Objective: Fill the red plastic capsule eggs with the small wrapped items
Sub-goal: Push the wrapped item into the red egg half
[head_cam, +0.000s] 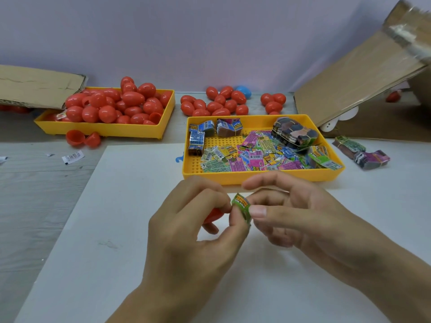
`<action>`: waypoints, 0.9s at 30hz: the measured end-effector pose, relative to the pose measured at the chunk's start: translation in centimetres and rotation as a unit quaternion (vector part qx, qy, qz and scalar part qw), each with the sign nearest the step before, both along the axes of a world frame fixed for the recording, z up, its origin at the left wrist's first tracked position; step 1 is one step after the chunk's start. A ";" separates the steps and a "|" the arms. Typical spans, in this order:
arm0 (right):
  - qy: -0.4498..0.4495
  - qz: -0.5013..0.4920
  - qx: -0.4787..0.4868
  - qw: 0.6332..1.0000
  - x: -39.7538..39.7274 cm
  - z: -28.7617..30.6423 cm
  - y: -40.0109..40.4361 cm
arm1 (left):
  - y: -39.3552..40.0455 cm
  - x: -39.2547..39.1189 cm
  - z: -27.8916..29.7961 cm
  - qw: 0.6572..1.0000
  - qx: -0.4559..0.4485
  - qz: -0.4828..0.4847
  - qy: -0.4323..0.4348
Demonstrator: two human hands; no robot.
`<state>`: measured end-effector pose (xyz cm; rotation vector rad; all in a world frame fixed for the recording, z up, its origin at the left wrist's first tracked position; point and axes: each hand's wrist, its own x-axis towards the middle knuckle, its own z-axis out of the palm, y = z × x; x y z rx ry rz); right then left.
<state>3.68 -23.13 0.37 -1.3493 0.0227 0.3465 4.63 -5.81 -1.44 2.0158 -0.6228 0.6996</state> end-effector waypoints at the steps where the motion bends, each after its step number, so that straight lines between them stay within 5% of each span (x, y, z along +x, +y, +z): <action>1: 0.002 0.004 0.006 1.000 0.0 0.0 0.0 | 0.0 0.0 0.0 1.000 0.006 0.004 -0.004; 10: -0.063 0.040 -0.032 0.997 -0.2 0.1 -0.2 | -0.2 -0.2 0.2 0.996 -0.025 -0.030 0.083; 16: -0.122 0.068 -0.219 0.966 0.2 -0.2 0.5 | -0.3 -0.6 0.2 0.998 0.015 -0.006 0.053; 19: -0.211 -0.060 -0.285 0.933 -0.3 -0.6 0.6 | -0.4 -0.7 0.0 0.999 0.035 0.000 0.037; 24: -0.217 -0.092 -0.253 0.938 -0.4 -1.1 0.4 | -0.3 -0.8 -0.3 0.998 0.060 0.015 -0.006; 27: -0.266 -0.127 -0.310 0.904 -0.6 -1.4 0.6 | -0.4 -0.9 -0.5 0.995 0.080 0.030 -0.042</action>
